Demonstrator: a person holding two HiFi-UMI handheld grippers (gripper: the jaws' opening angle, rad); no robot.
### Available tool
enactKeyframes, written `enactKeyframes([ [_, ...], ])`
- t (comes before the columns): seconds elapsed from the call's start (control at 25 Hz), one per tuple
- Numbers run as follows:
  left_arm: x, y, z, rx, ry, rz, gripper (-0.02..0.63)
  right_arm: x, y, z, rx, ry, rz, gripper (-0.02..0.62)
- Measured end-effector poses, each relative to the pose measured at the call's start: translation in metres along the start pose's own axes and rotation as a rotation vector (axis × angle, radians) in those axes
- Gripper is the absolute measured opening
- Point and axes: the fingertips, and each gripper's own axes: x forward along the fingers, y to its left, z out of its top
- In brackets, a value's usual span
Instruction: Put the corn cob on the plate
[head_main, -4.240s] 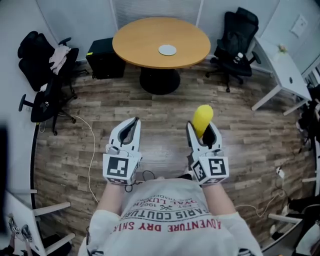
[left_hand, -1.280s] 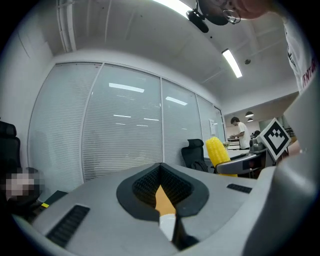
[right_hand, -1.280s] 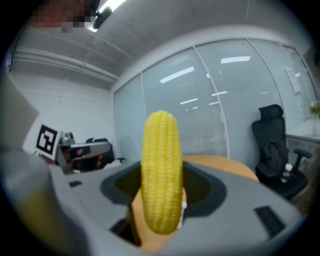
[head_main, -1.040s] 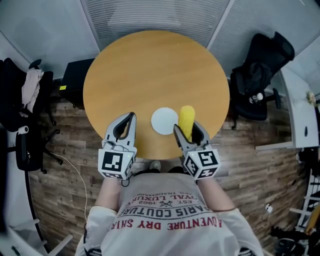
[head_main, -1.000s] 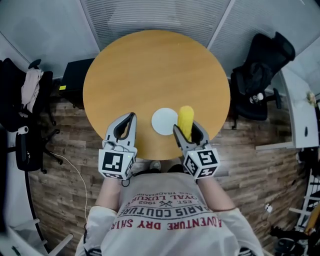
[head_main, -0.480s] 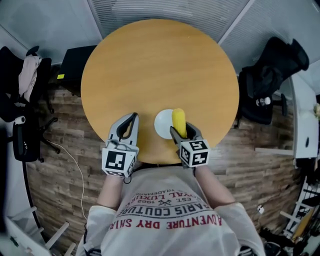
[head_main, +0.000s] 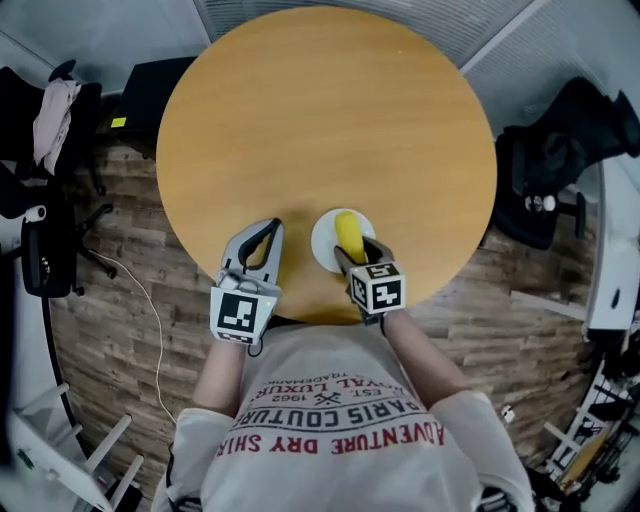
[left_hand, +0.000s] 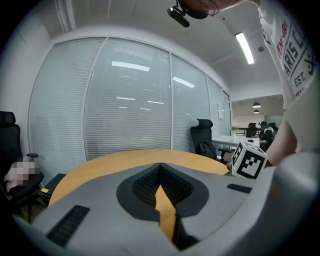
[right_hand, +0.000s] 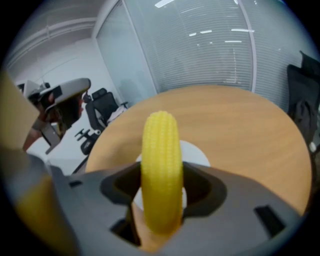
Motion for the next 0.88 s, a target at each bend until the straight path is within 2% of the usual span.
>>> enactKeyframes([
  [0.48,-0.003,0.013,-0.019,-0.044,0.05,0.043,0.033,0.028,-0.006,-0.013,-0.009,0.119,-0.067,0.262],
  [0.68,-0.007,0.022,-0.022,-0.034,0.053,0.067,0.032,0.031,-0.006,-0.014,0.016,0.115,-0.087,0.262],
  [0.88,-0.011,0.035,-0.025,-0.079,0.05,0.097,0.032,0.031,0.001,-0.007,-0.006,0.093,-0.085,0.262],
])
